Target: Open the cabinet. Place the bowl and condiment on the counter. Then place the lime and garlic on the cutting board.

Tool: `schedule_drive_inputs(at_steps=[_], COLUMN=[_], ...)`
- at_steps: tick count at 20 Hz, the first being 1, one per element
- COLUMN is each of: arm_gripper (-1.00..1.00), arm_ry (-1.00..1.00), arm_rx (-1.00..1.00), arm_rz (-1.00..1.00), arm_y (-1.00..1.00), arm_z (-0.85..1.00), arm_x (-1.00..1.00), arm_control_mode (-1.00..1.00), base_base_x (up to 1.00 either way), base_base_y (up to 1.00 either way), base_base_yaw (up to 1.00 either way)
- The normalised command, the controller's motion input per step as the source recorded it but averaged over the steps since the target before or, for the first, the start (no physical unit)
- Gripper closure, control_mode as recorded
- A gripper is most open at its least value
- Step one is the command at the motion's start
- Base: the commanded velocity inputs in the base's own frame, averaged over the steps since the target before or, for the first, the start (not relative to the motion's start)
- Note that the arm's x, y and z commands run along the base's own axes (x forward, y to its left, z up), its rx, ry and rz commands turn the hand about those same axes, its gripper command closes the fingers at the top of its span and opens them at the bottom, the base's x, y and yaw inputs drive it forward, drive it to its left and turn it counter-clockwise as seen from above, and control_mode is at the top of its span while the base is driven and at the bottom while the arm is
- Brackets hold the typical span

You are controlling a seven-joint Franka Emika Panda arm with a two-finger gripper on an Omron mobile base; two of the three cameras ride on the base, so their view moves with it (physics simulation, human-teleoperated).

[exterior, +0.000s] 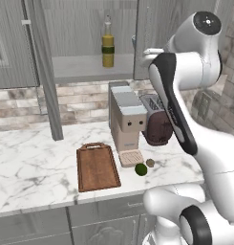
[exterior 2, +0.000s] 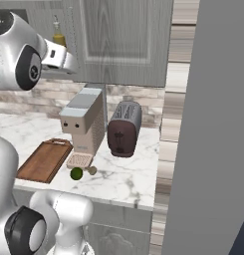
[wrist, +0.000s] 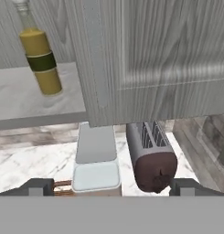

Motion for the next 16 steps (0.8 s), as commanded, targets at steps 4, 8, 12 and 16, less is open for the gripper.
schedule_drive_inputs(at_steps=[4, 8, 12, 16], arm_gripper=[-1.00, -1.00, -1.00, -1.00], arm_ry=[-0.03, 0.00, 0.00, 0.00], arm_rx=[0.00, 0.00, 0.00, 0.00], arm_rz=[0.06, 0.04, 0.03, 0.01], arm_y=[0.00, 0.00, -0.02, -0.01], arm_z=[0.00, 0.09, 0.17, 0.11], arm_x=[0.16, 0.26, 0.26, 0.27], arm_control_mode=[-1.00, -1.00, -1.00, -1.00], base_base_x=[0.00, 0.00, 0.00, 0.00], base_base_y=[0.00, 0.00, 0.00, 0.00], base_base_yaw=[0.00, 0.00, 0.00, 0.00])
